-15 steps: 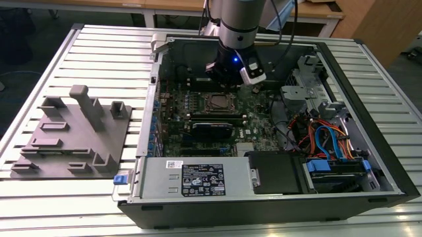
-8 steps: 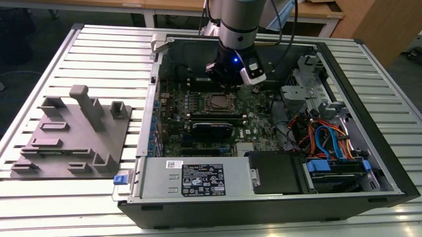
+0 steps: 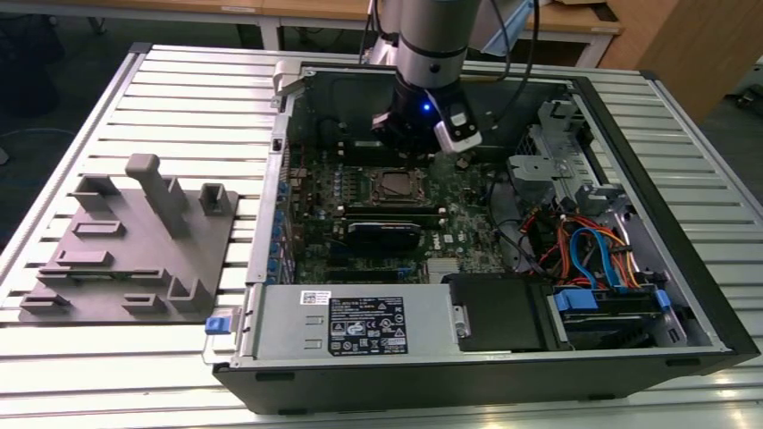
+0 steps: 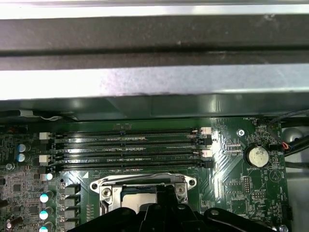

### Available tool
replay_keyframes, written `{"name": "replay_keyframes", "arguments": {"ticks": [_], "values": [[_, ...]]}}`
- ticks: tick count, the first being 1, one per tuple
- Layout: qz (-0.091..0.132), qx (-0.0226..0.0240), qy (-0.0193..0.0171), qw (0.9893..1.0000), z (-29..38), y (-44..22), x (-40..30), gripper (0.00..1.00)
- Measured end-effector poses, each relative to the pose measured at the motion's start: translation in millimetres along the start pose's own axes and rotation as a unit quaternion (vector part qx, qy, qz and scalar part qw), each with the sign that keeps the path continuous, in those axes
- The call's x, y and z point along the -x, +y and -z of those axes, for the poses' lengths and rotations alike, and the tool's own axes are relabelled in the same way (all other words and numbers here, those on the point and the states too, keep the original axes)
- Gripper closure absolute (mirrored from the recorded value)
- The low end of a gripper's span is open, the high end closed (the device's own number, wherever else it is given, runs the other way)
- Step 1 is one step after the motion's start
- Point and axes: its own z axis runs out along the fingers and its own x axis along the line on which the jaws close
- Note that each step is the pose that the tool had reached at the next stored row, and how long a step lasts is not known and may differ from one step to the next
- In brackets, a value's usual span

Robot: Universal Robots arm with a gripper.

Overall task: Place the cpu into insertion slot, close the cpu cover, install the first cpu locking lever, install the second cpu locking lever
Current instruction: 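Install the second cpu locking lever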

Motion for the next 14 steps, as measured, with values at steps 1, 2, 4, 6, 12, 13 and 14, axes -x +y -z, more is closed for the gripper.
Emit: {"name": "replay_keyframes", "arguments": {"ticks": [1, 2, 4, 6, 12, 13, 14], "values": [[0.0, 0.0, 0.0, 1.0, 0.3, 0.0, 0.0, 0.9], [0.0, 0.0001, -0.0001, 1.0, 0.2, 0.1, 0.0, 0.9], [0.0, 0.0001, 0.0, 1.0, 0.3, 0.1, 0.0, 0.9], [0.0, -0.0001, 0.0001, 1.0, 0.4, -0.2, 0.0, 0.9], [0.0, 0.0, 0.0, 1.0, 0.6, -1.7, 0.1, 0.9], [0.0, 0.0, 0.0, 1.0, 0.6, -2.0, 0.1, 0.9], [0.0, 0.0, 0.0, 1.0, 0.6, -2.2, 0.1, 0.9]]}}
